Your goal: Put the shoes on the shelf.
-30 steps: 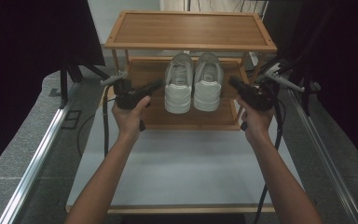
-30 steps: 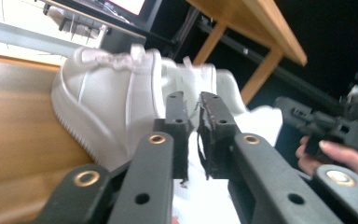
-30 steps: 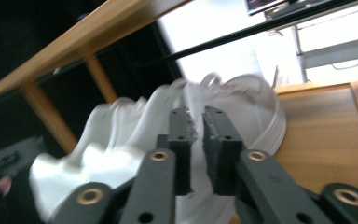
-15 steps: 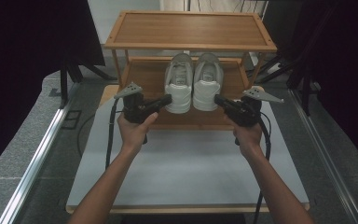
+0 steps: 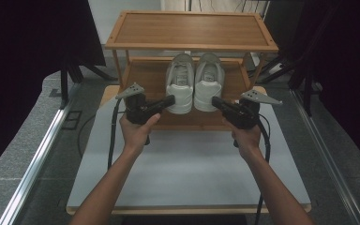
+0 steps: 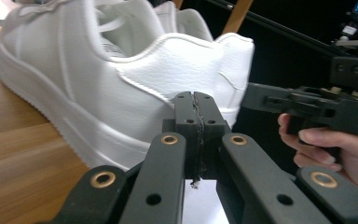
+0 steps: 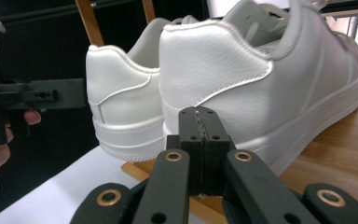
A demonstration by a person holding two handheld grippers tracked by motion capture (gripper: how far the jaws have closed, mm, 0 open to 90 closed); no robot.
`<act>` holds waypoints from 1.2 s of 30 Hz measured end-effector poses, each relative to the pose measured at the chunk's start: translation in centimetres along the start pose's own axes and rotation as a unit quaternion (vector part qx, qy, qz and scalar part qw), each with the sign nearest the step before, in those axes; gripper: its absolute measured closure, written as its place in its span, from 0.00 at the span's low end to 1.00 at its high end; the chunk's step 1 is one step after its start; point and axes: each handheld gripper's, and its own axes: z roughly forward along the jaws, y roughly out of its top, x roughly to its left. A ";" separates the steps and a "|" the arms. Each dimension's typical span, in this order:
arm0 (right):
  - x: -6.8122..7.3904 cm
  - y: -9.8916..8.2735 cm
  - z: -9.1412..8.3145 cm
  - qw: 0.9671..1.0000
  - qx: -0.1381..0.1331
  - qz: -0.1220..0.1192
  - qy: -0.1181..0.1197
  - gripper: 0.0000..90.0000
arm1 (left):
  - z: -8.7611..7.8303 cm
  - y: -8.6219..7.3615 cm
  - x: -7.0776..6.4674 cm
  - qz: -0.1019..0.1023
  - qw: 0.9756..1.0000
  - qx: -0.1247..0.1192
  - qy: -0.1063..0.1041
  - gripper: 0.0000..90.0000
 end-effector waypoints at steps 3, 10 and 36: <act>-0.1 -0.1 0.1 1.000 0.000 0.005 0.008 1.00 | 0.3 -0.1 0.0 0.001 1.000 0.004 0.004 0.99; -0.1 0.0 0.1 1.000 -0.002 0.001 0.004 1.00 | 0.7 0.1 -0.2 0.005 1.000 0.003 0.005 1.00; -0.5 0.1 0.0 1.000 -0.003 0.018 0.007 1.00 | 2.3 0.7 0.8 -0.013 1.000 0.000 0.012 1.00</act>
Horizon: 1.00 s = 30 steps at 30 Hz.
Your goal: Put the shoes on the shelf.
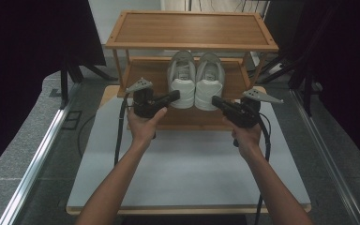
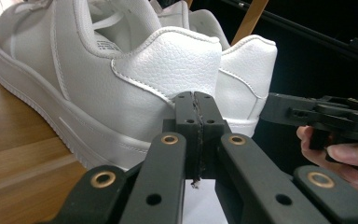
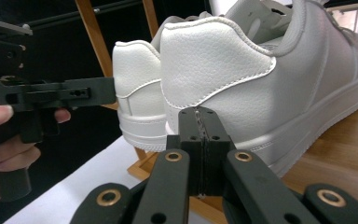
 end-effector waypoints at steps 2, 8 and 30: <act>0.0 -0.1 0.1 1.000 -0.003 -0.002 -0.004 1.00 | 0.0 -0.1 0.1 -0.009 1.000 -0.004 -0.004 1.00; -0.4 0.1 0.7 1.000 -0.006 -0.006 -0.019 1.00 | 0.0 -0.2 0.1 -0.008 1.000 -0.007 -0.004 1.00; -0.1 -1.3 -1.1 0.999 -0.029 0.022 -0.003 0.83 | -1.2 -0.6 -0.9 0.025 0.999 -0.035 -0.017 0.70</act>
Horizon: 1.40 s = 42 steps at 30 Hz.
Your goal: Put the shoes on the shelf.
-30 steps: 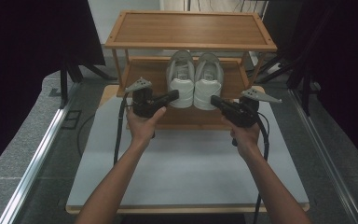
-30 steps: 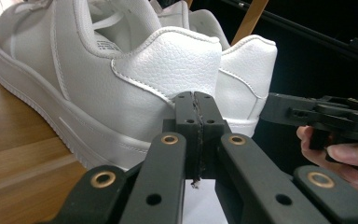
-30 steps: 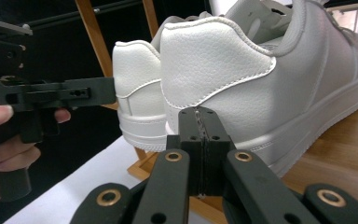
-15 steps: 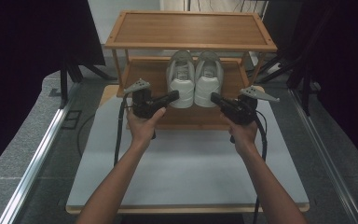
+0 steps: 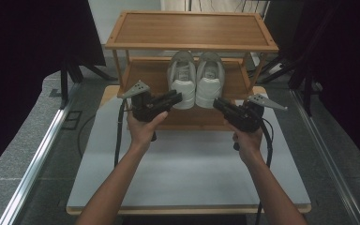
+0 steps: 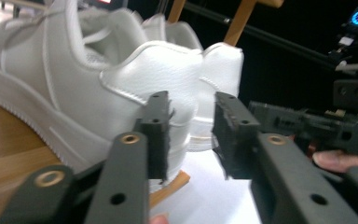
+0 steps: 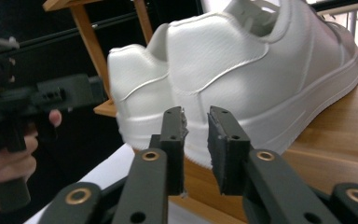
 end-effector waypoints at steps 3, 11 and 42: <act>0.4 -0.6 -0.7 1.000 -0.003 -0.015 0.004 0.78 | -0.8 -0.1 -0.6 0.015 1.000 -0.006 -0.002 0.63; 0.7 -2.5 -2.7 0.999 -0.010 -0.053 -0.002 0.67 | -3.8 -2.1 -1.5 0.038 0.999 -0.011 0.014 0.53; -3.9 -12.3 -9.3 0.998 0.005 -0.009 -0.056 0.57 | -11.3 -13.1 2.7 -0.048 0.994 0.054 0.078 0.47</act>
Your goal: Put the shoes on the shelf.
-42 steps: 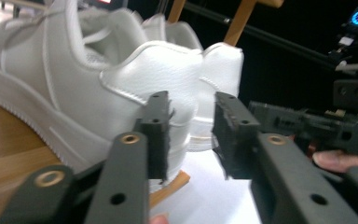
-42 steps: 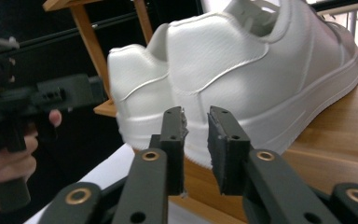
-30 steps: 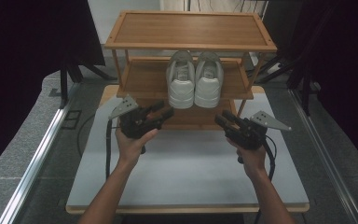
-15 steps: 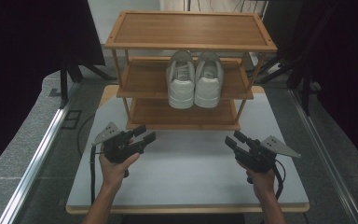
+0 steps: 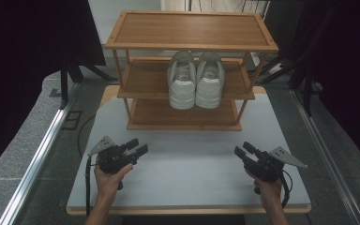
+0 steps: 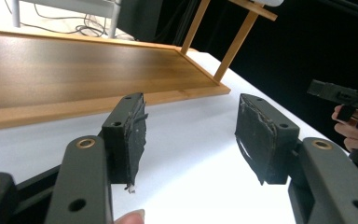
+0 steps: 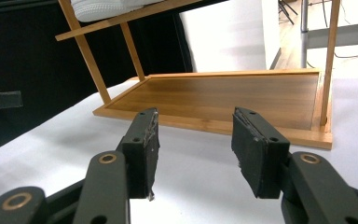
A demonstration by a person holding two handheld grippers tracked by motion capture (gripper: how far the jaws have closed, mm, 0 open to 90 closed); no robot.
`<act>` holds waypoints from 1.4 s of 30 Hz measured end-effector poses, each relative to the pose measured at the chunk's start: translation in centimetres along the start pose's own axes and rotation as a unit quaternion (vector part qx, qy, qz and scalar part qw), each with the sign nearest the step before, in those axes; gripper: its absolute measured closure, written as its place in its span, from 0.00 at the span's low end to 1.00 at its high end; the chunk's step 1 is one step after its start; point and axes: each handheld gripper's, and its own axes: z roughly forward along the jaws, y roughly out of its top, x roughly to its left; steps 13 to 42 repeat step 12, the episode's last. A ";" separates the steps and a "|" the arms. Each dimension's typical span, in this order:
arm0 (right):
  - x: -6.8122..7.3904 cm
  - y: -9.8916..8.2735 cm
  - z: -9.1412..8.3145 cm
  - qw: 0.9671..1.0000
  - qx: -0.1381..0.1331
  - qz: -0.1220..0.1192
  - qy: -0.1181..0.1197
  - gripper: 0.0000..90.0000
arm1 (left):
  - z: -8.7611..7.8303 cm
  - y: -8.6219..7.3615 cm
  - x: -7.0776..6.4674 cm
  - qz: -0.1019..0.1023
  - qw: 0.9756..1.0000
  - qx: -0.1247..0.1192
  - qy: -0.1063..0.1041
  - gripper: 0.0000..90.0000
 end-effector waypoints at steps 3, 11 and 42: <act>0.2 0.2 -0.1 1.000 -0.005 -0.006 0.000 0.56 | 0.1 -0.1 0.0 -0.002 1.000 0.004 -0.003 0.47; -0.6 0.3 -0.6 1.000 -0.004 -0.007 -0.018 0.50 | 0.0 0.1 0.3 -0.016 1.000 -0.001 -0.006 0.47; -1.3 -0.3 -0.5 0.999 0.020 0.004 -0.039 0.49 | 0.0 0.1 0.4 -0.018 1.000 -0.001 -0.005 0.47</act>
